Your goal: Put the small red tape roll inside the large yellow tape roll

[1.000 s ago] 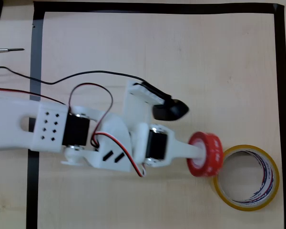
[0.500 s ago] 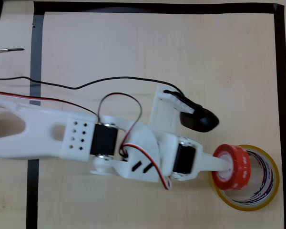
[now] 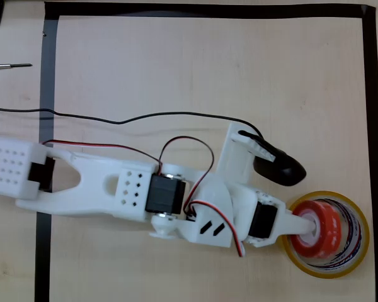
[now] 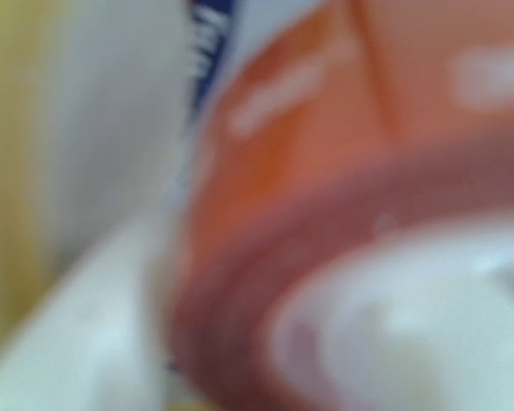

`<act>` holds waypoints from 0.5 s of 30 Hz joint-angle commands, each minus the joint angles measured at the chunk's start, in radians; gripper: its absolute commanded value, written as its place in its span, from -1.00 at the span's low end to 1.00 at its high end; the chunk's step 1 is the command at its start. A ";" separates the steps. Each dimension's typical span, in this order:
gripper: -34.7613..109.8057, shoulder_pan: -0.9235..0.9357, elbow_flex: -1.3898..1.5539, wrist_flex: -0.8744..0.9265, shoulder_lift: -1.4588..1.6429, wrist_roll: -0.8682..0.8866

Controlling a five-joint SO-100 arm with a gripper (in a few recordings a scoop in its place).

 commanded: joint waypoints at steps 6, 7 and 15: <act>-0.26 0.029 -0.225 0.029 0.077 0.080; -0.26 0.029 -0.227 0.031 0.077 0.080; -0.52 -0.002 -0.229 0.337 0.206 0.038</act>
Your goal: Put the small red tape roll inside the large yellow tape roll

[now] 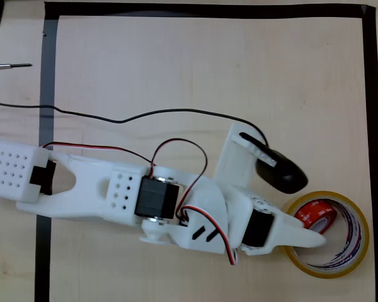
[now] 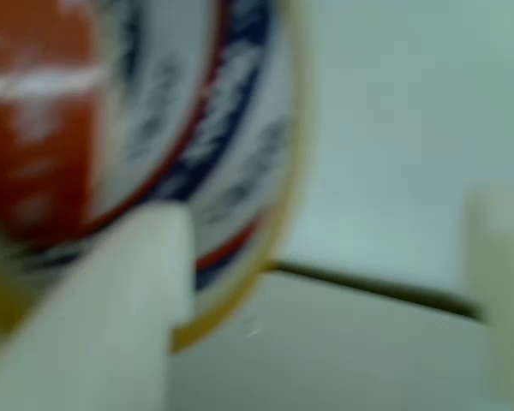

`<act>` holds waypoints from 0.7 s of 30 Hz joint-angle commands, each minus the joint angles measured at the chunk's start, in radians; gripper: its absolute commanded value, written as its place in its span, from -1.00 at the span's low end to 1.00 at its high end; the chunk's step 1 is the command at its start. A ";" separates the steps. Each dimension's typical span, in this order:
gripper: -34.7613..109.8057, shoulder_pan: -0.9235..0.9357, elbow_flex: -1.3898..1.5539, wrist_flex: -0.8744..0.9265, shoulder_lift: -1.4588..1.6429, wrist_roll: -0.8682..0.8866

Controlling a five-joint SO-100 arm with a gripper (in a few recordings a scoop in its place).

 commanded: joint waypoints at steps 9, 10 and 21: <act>-0.52 -0.025 -0.137 0.709 0.399 -0.074; -0.52 -0.026 -0.137 0.747 0.425 -0.078; -0.52 -0.020 0.187 0.902 0.862 -0.080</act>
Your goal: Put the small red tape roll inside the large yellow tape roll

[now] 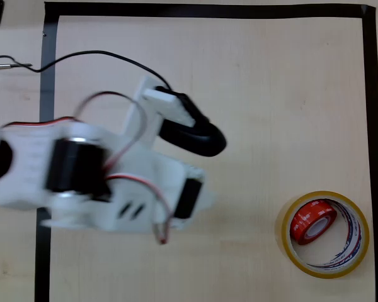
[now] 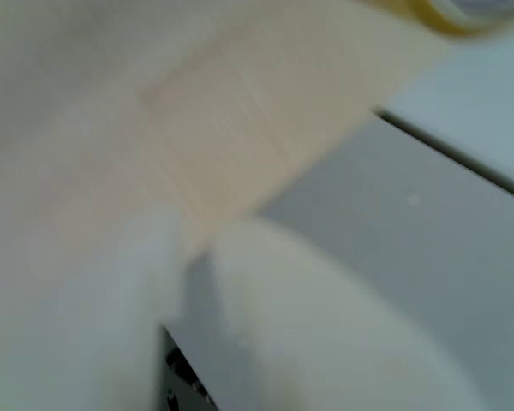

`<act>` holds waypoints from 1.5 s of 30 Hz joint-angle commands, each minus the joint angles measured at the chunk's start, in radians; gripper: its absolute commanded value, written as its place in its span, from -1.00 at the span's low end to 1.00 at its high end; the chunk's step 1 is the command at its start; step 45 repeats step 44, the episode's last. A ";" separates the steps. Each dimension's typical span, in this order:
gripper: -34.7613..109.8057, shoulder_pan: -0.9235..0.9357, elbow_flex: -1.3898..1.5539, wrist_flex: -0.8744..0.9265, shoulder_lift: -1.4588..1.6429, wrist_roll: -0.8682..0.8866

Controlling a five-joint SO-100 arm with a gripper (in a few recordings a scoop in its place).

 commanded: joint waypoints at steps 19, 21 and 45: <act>-0.52 -0.003 2.329 -0.753 1.766 -0.034; -0.52 0.002 2.457 -0.831 1.810 -0.040; -0.52 -0.103 3.169 -0.933 2.592 -0.124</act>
